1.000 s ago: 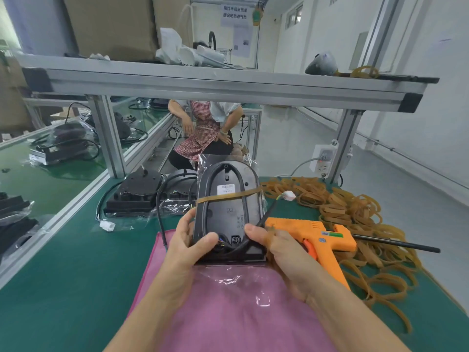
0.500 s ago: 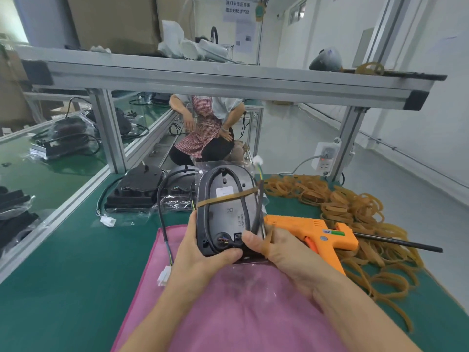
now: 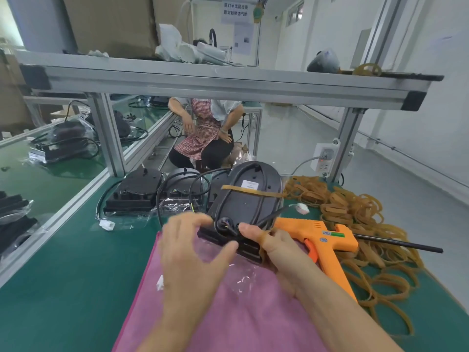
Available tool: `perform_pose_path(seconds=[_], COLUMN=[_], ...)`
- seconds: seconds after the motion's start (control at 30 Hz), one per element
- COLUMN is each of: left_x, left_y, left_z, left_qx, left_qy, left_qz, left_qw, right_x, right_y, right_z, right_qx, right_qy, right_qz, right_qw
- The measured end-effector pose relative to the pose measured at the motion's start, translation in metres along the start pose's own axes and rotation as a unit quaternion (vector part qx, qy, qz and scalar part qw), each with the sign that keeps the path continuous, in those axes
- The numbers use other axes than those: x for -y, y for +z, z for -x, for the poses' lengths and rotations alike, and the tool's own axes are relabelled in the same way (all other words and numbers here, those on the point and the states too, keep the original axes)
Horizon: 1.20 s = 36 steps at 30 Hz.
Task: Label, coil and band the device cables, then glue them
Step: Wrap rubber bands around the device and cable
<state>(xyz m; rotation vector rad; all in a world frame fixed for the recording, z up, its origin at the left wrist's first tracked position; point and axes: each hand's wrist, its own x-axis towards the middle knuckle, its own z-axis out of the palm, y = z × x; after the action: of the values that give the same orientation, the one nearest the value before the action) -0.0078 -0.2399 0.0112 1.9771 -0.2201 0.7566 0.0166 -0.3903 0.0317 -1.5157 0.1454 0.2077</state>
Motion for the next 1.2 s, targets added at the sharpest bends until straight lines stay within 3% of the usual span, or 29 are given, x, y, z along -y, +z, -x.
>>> perform_pose_path(seconds=[0.1, 0.2, 0.27, 0.53, 0.73, 0.8, 0.9, 0.97, 1.0, 1.07, 1.13, 1.2], left_x=[-0.014, -0.018, -0.022, -0.008, 0.012, 0.017, 0.028, 0.034, 0.034, 0.03, 0.032, 0.037], left_y=[0.023, 0.04, 0.046, 0.032, 0.006, -0.001, -0.005, -0.005, -0.005, -0.004, 0.001, 0.006], left_z=[0.025, 0.028, 0.024, 0.003, -0.009, -0.014, -0.024, -0.025, -0.023, -0.015, -0.004, 0.002], left_qx=[0.066, 0.058, 0.022, -0.01, 0.014, 0.02, 0.042, 0.054, 0.052, 0.037, 0.029, 0.019], left_qy=[0.045, -0.061, -0.08, 0.033, 0.048, 0.018, -0.095, -0.114, -0.098, 0.024, 0.157, 0.211], left_qz=[-0.03, -0.04, -0.056, -0.105, -0.125, -0.083, 0.022, 0.024, 0.013, -0.063, -0.145, -0.171], left_qw=[0.996, 0.996, 0.995, 0.994, 0.991, 0.996, 0.994, 0.992, 0.994, 0.997, 0.976, 0.962], right_x=[0.0, -0.002, -0.005, 0.001, -0.007, -0.009, -0.012, -0.012, -0.012, -0.008, -0.002, -0.001], right_y=[0.005, 0.015, 0.021, 0.019, 0.0, -0.01, -0.022, -0.026, -0.026, -0.027, -0.027, -0.028], right_z=[0.0, 0.003, 0.003, 0.002, 0.009, 0.01, 0.014, 0.016, 0.018, 0.022, 0.025, 0.026], right_qx=[-0.025, -0.054, -0.061, -0.117, -0.103, -0.069, -0.013, 0.007, 0.011, 0.011, 0.004, -0.004], right_qy=[-0.023, -0.05, -0.064, -0.06, -0.074, -0.067, -0.042, -0.038, -0.036, -0.04, -0.048, -0.046], right_qz=[-0.027, -0.049, -0.078, -0.149, -0.043, -0.019, -0.011, -0.017, -0.028, -0.072, -0.117, -0.124], right_qw=[0.999, 0.996, 0.993, 0.98, 0.991, 0.995, 0.999, 0.999, 0.999, 0.997, 0.992, 0.991])
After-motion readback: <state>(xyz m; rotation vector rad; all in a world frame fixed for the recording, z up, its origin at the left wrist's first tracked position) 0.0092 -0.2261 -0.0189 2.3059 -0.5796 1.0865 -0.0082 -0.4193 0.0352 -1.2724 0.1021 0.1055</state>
